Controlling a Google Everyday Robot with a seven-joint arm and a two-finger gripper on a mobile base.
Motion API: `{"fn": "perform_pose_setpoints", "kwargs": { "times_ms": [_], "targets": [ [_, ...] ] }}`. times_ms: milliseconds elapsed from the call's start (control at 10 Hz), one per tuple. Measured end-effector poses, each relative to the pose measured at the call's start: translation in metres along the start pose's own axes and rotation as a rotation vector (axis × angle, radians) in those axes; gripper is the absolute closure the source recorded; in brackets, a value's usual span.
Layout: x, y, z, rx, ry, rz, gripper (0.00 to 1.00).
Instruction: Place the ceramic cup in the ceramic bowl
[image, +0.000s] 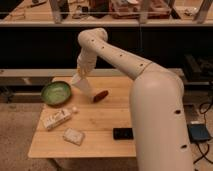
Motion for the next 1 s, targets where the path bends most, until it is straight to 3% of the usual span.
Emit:
{"fn": "perform_pose_setpoints", "kwargs": {
  "times_ms": [200, 300, 600, 1000],
  "targets": [
    [-0.014, -0.028, 0.010, 0.002, -0.002, -0.010, 0.92],
    [-0.011, -0.031, 0.011, -0.001, 0.013, -0.017, 0.98],
    [-0.001, -0.032, 0.010, 0.014, 0.026, -0.058, 1.00],
    [0.000, -0.057, 0.016, 0.045, 0.022, -0.099, 1.00]
  ]
}}
